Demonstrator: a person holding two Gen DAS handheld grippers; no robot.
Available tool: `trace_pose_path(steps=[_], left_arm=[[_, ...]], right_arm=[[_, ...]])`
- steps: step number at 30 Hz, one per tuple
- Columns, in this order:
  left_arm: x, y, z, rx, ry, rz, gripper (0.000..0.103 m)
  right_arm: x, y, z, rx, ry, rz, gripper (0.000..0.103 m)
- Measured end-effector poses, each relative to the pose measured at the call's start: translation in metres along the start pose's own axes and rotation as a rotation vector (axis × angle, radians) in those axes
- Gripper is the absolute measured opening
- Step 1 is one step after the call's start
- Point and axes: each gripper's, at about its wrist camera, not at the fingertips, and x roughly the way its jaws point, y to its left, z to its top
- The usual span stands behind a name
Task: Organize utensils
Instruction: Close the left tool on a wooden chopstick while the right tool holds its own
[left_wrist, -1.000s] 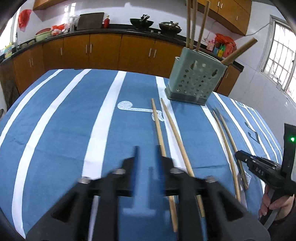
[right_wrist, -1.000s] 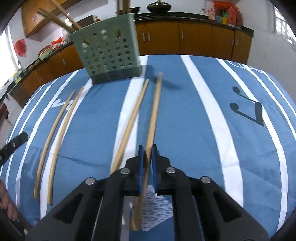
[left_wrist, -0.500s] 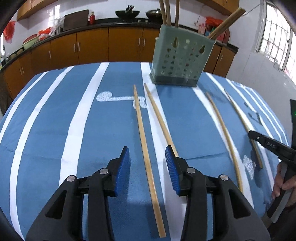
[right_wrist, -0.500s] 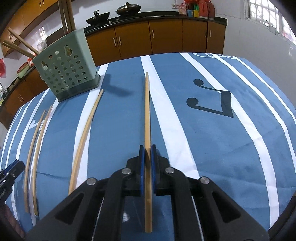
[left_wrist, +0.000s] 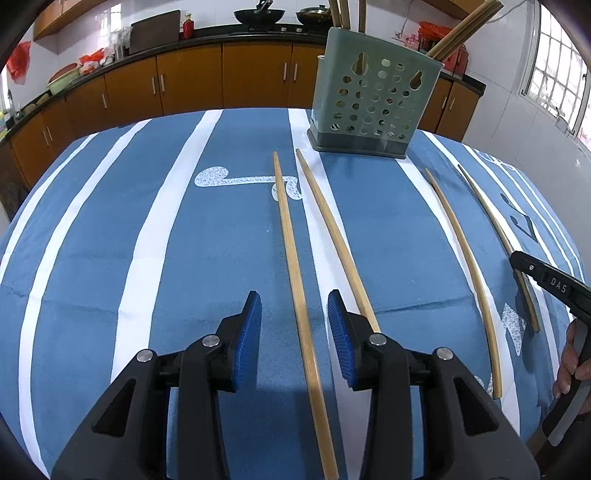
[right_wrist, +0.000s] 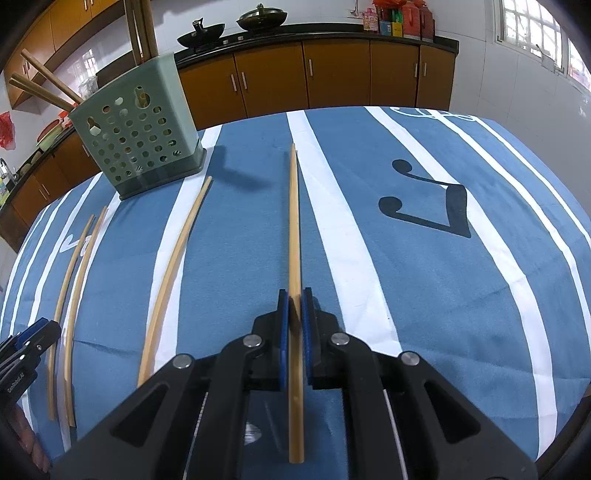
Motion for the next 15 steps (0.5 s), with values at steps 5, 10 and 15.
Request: trace_pose_path(steps=[5, 10, 15], left_arm=[[0.0004, -0.0010, -0.0002, 0.006, -0.004, 0.023, 0.032], [0.0003, -0.0007, -0.0007, 0.010, -0.008, 0.030, 0.018], [0.0001, -0.0013, -0.0009, 0.014, -0.007, 0.035, 0.018]], right_arm=[[-0.0001, 0.0000, -0.0003, -0.001, 0.000, -0.001, 0.009], [-0.0001, 0.0008, -0.0003, -0.007, -0.001, -0.005, 0.009], [-0.0002, 0.0007, -0.0004, -0.008, -0.001, -0.005, 0.009]])
